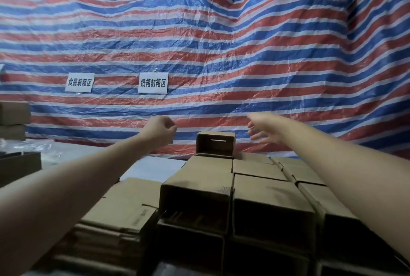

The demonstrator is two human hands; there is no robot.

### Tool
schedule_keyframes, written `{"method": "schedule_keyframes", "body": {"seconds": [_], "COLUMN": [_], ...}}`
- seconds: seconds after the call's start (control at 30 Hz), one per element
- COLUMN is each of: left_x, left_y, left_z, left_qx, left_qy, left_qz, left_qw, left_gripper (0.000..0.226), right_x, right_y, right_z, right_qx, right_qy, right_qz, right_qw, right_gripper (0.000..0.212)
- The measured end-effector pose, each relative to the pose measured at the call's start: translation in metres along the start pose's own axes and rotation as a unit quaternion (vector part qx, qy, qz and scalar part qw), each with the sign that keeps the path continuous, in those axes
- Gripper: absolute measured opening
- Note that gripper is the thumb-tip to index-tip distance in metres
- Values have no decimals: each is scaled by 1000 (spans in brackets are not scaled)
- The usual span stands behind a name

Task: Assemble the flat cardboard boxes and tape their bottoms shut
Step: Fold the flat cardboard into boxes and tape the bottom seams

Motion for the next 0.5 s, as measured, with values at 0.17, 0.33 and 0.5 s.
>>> {"method": "schedule_keyframes", "body": {"seconds": [0.17,0.33,0.5], "left_x": [11,6,-12], "left_y": [75,130,141], "left_z": [1,-24,-73], "left_qx": [-45,-46,-70], "left_qy": [-38,-116,-356], "left_qz": [51,29,-113], "left_qw": [997,992,925], "left_gripper": [35,74,55], "right_x": [-6,-1,15], "right_y": [85,134,149], "right_z": [19,39,43], "right_qx": [45,53,61], "right_qy": [-65,-21,30], "right_qz": [58,55,58], "right_qw": [995,997,996], "right_gripper": [33,37,37]}}
Point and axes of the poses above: each hand's wrist, its own y-axis away from the middle knuckle, its own x-axis out of the back of the hand, z = x × y, the point moved 2 cm from there along -y, towards the middle knuckle, and after that the axes turned 6 degrees about -x, right-handed, at the moved point
